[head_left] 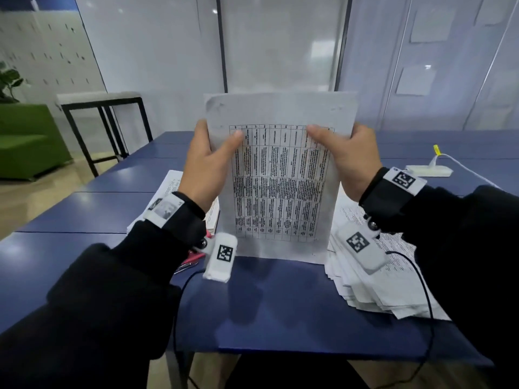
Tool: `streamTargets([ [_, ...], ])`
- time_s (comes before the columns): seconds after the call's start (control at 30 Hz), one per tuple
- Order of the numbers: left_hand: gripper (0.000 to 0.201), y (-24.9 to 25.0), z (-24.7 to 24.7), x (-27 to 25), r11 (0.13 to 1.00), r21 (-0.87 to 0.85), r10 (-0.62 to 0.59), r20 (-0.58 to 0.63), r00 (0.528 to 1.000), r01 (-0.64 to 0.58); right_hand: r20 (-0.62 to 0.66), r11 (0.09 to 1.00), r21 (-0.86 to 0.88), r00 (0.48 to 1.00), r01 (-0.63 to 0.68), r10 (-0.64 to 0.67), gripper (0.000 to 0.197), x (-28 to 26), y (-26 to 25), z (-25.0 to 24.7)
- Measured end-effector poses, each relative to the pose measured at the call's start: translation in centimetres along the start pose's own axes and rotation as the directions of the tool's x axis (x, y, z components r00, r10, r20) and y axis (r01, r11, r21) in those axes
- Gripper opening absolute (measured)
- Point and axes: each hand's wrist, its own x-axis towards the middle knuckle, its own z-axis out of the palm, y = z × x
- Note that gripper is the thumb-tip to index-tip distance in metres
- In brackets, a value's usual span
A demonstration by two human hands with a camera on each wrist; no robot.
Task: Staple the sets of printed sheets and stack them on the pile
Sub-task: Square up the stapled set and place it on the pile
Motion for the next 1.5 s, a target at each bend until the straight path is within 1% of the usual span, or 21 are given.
streamTargets([
  [0.03, 0.044, 0.3, 0.2, 0.5, 0.999, -0.033, 0.017, -0.026, 1.0, -0.017, -0.007, 1.0, 0.01, 1.0, 0.005, -0.005, 0.038, 0.4, -0.3, 0.1],
  [0.07, 0.046, 0.4, 0.4, 0.9, 0.998, -0.061, 0.023, -0.057, 0.998, -0.027, -0.01, 1.0, 0.012, 1.0, 0.01, -0.01, 0.037, 0.6, -0.4, 0.2],
  [0.1, 0.044, 0.4, 0.6, 1.0, 0.996, -0.08, 0.02, -0.077, 0.997, -0.026, -0.007, 1.0, 0.009, 1.0, 0.012, -0.012, 0.031, 0.7, -0.3, 0.3],
  [0.17, 0.028, -0.2, 0.8, 0.5, 0.996, -0.094, 0.002, -0.065, 0.998, -0.008, 0.004, 1.0, -0.001, 1.0, -0.006, 0.006, 0.02, 0.3, 0.4, 0.1],
  [0.2, 0.024, -0.6, 0.9, 0.1, 0.996, -0.09, -0.013, -0.047, 0.999, 0.009, 0.007, 1.0, -0.004, 1.0, -0.022, 0.022, 0.018, -0.1, 0.9, 0.0],
  [0.3, 0.03, -1.4, 0.7, -0.8, 0.997, -0.076, -0.036, -0.023, 0.999, 0.035, 0.023, 0.998, 0.004, 0.998, -0.055, 0.055, 0.014, -1.0, 1.6, -0.1],
  [0.47, 0.026, -0.8, 0.3, -0.6, 0.992, -0.128, -0.023, -0.046, 0.999, 0.017, 0.042, 0.999, 0.034, 0.998, -0.041, 0.04, 0.014, -1.0, 0.8, 0.3],
  [0.6, 0.028, -2.1, 0.2, -2.0, 0.99, -0.132, -0.048, -0.039, 0.998, 0.043, 0.046, 0.997, 0.038, 0.997, -0.061, 0.06, 0.014, -2.1, 1.9, 0.5],
  [0.73, 0.023, -2.0, 0.0, -2.1, 0.987, -0.158, -0.037, -0.066, 0.997, 0.026, 0.052, 0.995, 0.078, 0.997, -0.063, 0.059, 0.014, -2.2, 2.0, 0.6],
  [0.83, 0.03, -2.6, -0.1, -2.7, 0.992, -0.124, -0.041, -0.044, 0.998, 0.035, 0.048, 0.996, 0.063, 0.997, -0.065, 0.062, 0.018, -2.4, 2.5, 0.8],
  [0.97, 0.029, -3.4, -0.4, -3.3, 0.995, -0.091, -0.051, -0.037, 0.998, 0.047, 0.016, 0.997, 0.04, 0.998, -0.064, 0.064, 0.018, -2.8, 2.9, 0.8],
  [1.1, 0.03, -3.4, -0.8, -3.2, 0.999, -0.045, -0.014, -0.031, 0.999, 0.013, 0.045, 0.996, 0.042, 0.996, -0.074, 0.072, 0.018, -2.5, 2.7, 0.9],
  [1.17, 0.026, -3.5, -0.9, -3.4, 0.999, -0.036, -0.003, -0.032, 0.999, 0.002, 0.029, 0.996, 0.045, 0.997, -0.076, 0.075, 0.017, -2.6, 2.6, 1.1],
  [1.3, 0.027, -2.9, -1.1, -3.3, 0.999, -0.019, 0.044, -0.052, 0.998, -0.045, 0.024, 0.999, 0.049, 1.0, -0.017, 0.016, 0.017, -2.5, 1.9, 1.4],
  [1.37, 0.026, -3.2, -1.2, -3.4, 0.999, -0.019, 0.038, -0.065, 0.997, -0.04, 0.036, 0.999, 0.042, 0.999, -0.001, 0.0, 0.017, -2.7, 2.1, 1.6],
  [1.5, 0.029, -4.7, -1.6, -4.1, 1.0, 0.026, 0.01, -0.031, 0.999, -0.01, 0.041, 0.999, -0.001, 0.998, -0.038, 0.038, 0.021, -3.4, 3.3, 1.8],
])
